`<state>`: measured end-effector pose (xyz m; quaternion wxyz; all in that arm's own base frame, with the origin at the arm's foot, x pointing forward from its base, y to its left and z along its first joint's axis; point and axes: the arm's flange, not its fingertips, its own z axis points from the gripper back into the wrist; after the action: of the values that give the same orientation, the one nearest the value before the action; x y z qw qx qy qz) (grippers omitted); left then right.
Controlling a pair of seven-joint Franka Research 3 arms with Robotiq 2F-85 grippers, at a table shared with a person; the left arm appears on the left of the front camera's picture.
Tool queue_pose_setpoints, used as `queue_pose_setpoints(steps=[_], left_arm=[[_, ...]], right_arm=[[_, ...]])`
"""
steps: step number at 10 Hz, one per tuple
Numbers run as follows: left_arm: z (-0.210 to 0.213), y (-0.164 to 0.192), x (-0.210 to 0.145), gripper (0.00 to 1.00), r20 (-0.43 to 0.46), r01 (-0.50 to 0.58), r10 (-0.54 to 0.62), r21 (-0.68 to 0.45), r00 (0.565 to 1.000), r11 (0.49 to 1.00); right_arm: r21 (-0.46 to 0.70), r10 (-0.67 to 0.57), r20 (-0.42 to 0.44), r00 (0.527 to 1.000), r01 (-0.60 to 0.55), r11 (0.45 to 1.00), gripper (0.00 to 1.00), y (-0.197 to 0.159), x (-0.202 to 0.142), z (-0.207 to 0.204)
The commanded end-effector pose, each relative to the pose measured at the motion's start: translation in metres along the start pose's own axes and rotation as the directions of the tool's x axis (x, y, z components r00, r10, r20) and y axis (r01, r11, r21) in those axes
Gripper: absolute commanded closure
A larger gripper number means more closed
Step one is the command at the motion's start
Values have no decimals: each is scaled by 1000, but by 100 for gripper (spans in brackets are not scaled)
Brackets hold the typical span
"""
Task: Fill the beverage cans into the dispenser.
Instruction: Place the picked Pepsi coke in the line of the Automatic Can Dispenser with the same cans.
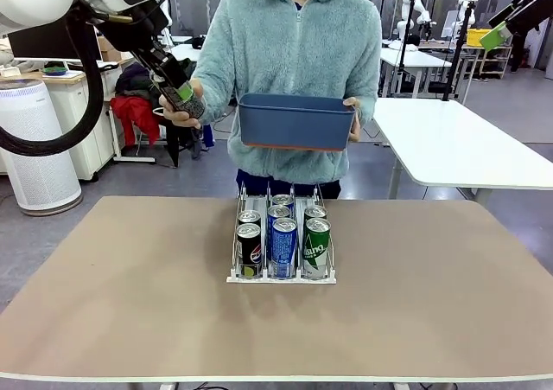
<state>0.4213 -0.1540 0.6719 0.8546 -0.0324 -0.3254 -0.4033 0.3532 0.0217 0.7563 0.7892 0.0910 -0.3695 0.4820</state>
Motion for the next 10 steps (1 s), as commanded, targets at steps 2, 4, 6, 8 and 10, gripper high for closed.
queue_pose_setpoints(steps=[2,4,6,8,10], left_arm=[[1,2,-2,100,4,-5,5,3,1000,1000],[1,2,-2,100,4,-5,5,3,1000,1000],[1,2,-2,100,4,-5,5,3,1000,1000],[1,2,-2,100,4,-5,5,3,1000,1000],[1,2,-2,100,4,-5,5,3,1000,1000]], right_arm=[[-6,1,3,1000,-1,1000,0,0,-1,-1],[-6,1,3,1000,-1,1000,0,0,-1,-1],[-6,1,3,1000,-1,1000,0,0,-1,-1],[-6,1,3,1000,-1,1000,0,0,-1,-1],[-6,1,3,1000,-1,1000,0,0,-1,-1]])
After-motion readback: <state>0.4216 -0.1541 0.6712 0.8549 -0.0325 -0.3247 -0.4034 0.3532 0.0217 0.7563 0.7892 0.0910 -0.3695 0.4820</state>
